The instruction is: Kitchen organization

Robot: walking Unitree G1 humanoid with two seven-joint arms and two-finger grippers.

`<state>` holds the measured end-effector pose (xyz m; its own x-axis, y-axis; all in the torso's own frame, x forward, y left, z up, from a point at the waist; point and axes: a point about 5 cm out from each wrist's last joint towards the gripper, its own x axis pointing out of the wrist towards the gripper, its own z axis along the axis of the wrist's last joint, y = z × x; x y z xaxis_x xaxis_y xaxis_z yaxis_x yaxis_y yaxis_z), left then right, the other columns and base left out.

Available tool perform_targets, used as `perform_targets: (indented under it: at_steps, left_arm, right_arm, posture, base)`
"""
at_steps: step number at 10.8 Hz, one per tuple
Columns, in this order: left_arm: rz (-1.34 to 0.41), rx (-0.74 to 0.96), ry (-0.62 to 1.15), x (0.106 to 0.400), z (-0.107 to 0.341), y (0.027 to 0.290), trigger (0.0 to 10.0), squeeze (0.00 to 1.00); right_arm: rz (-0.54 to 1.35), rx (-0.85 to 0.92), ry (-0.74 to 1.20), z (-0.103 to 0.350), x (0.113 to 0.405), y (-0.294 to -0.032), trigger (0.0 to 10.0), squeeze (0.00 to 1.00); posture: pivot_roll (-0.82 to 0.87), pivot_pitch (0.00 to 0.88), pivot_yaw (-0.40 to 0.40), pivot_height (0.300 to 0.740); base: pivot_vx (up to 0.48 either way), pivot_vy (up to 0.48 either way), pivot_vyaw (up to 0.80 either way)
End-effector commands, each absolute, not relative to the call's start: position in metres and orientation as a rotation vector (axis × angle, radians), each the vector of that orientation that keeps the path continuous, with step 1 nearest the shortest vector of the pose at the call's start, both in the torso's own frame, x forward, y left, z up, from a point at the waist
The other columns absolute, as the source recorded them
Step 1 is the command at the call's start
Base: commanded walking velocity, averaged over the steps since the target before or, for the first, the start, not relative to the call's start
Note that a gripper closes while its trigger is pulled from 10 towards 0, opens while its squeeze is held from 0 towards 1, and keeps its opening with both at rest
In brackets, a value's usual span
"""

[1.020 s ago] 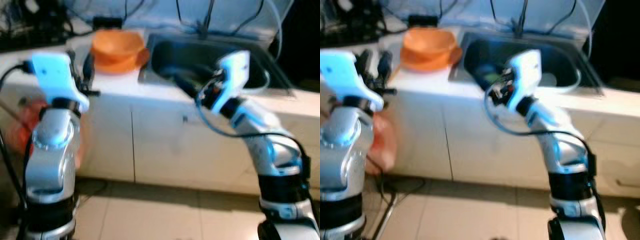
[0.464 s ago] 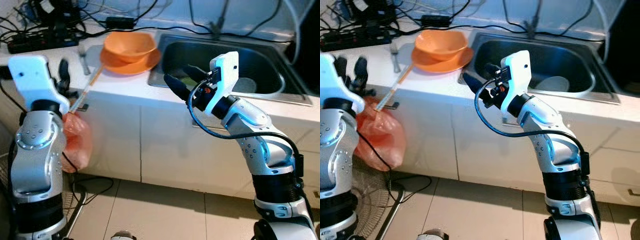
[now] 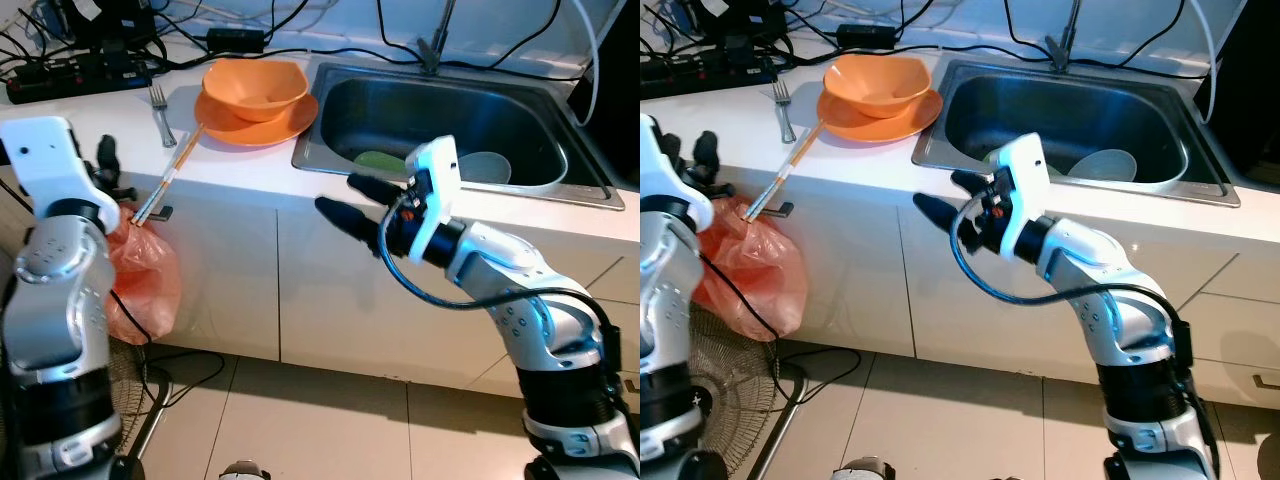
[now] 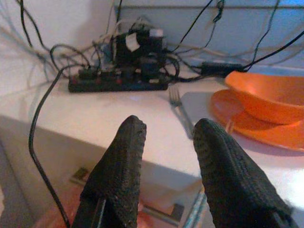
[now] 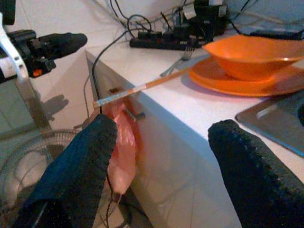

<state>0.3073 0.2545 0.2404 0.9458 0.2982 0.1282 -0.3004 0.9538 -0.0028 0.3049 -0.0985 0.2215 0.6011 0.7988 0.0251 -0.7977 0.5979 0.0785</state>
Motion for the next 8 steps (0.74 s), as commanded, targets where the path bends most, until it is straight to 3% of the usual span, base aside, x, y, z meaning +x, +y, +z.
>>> perform_targets:
  at_steps: [1, 3, 4, 8]
  left_arm:
    - [0.323, -0.005, -0.116, 0.309, 0.243, 0.259, 10.0, 0.0]
    - [0.337, -0.122, -0.005, 0.315, 0.235, 0.278, 10.0, 0.0]
    - [0.293, -0.148, 0.001, 0.317, 0.237, 0.277, 10.0, 1.0]
    - [0.189, -0.154, -0.049, 0.321, 0.254, 0.268, 10.0, 1.0]
  right_arm:
    - [0.965, 0.077, 0.011, 0.224, 0.3, -0.096, 10.0, 0.0]
    - [0.987, 0.06, 0.023, 0.224, 0.297, -0.096, 10.0, 0.0]
    - [0.986, 0.052, 0.027, 0.223, 0.297, -0.096, 10.0, 0.0]
    - [1.008, 0.034, 0.031, 0.222, 0.294, -0.093, 10.0, 0.0]
  posture:
    - [0.19, 0.07, -0.041, 0.74]
    - [0.19, 0.074, -0.044, 0.74]
    - [0.19, 0.076, -0.045, 0.74]
    - [0.19, 0.081, -0.047, 0.74]
  base:
    - [0.0, 0.0, 0.0]
    - [0.0, 0.0, 0.0]
    - [0.0, 0.0, 0.0]
    - [0.0, 0.0, 0.0]
